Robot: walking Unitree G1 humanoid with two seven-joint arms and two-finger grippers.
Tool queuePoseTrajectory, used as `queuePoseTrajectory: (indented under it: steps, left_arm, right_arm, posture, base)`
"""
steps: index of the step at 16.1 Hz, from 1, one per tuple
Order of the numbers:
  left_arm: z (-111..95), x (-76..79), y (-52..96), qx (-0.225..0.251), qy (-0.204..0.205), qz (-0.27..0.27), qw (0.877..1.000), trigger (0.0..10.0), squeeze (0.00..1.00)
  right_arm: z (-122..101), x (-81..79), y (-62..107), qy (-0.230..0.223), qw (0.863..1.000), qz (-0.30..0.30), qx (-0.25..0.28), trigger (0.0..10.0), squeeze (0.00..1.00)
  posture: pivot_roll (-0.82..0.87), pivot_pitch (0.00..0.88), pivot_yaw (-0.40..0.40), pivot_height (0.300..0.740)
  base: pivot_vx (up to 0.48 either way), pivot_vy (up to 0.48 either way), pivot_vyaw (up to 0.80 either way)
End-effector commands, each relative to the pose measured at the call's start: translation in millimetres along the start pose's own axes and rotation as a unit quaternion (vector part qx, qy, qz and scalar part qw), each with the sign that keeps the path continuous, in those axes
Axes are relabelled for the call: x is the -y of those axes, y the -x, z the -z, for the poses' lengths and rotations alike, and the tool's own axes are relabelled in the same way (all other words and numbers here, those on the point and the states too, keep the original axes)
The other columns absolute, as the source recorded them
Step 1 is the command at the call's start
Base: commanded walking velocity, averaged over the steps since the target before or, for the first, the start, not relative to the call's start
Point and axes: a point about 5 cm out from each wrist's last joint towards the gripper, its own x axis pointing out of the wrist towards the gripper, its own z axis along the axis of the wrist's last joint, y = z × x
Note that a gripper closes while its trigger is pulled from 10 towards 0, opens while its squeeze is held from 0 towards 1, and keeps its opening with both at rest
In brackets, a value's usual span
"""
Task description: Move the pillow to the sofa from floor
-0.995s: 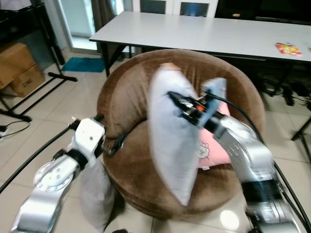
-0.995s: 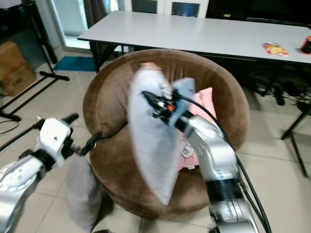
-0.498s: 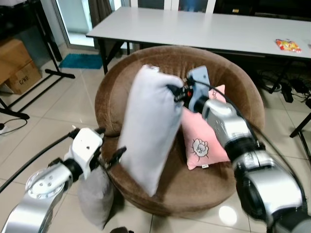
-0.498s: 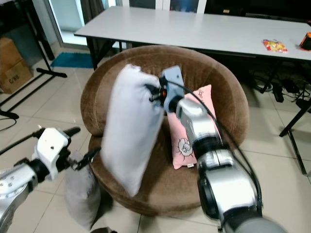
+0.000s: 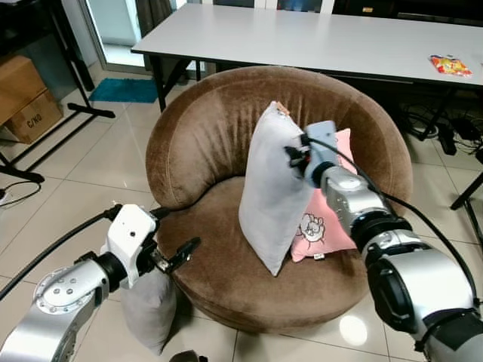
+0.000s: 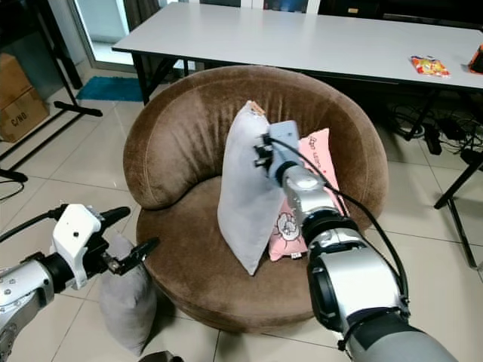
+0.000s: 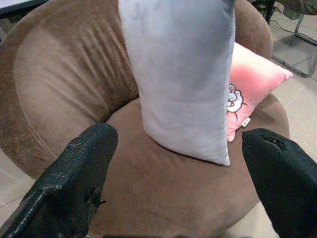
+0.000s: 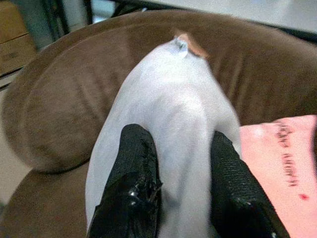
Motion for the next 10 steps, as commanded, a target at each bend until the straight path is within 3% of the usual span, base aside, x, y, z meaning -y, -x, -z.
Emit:
queuePoseTrajectory:
  steps: [1, 4, 7, 8, 10]
  left_arm:
    - [-5.6, -4.8, 2.2, 0.004, -0.013, -0.009, 1.000, 10.0, 0.00]
    - [-11.2, -10.2, -3.2, 0.017, -0.019, -0.023, 0.999, 10.0, 0.00]
    - [-11.1, -12.6, -12.2, 0.018, -0.015, -0.047, 0.999, 10.0, 0.00]
    - [-10.8, -12.3, -14.6, 0.016, -0.011, -0.062, 0.998, 10.0, 0.00]
    - [-10.7, -16.0, -18.6, 0.026, -0.008, -0.130, 0.991, 10.0, 0.00]
  right_arm:
    - [-15.0, 10.1, -0.5, -0.007, 0.999, 0.027, 0.030, 10.0, 1.00]
    - [-32.9, 31.1, 4.3, 0.001, 0.995, 0.054, 0.084, 10.0, 1.00]
    - [-39.5, 40.9, 8.6, -0.082, 0.989, 0.027, 0.124, 10.0, 0.97]
    - [-36.4, 39.4, 9.8, -0.090, 0.988, 0.009, 0.128, 10.0, 0.00]
    - [-25.2, 33.0, 14.0, -0.083, 0.987, -0.007, 0.137, 10.0, 0.00]
  posture:
    - [0.03, 0.000, 0.017, 0.740]
    - [0.02, 0.000, 0.034, 0.740]
    - [0.01, 0.000, 0.038, 0.740]
    - [0.01, 0.000, 0.034, 0.740]
    - [0.01, 0.000, 0.031, 0.740]
  base:
    - [0.000, 0.000, 0.00]
    - [0.000, 0.000, 0.00]
    - [0.000, 0.000, 0.00]
    - [0.000, 0.000, 0.00]
    - [0.000, 0.000, 0.00]
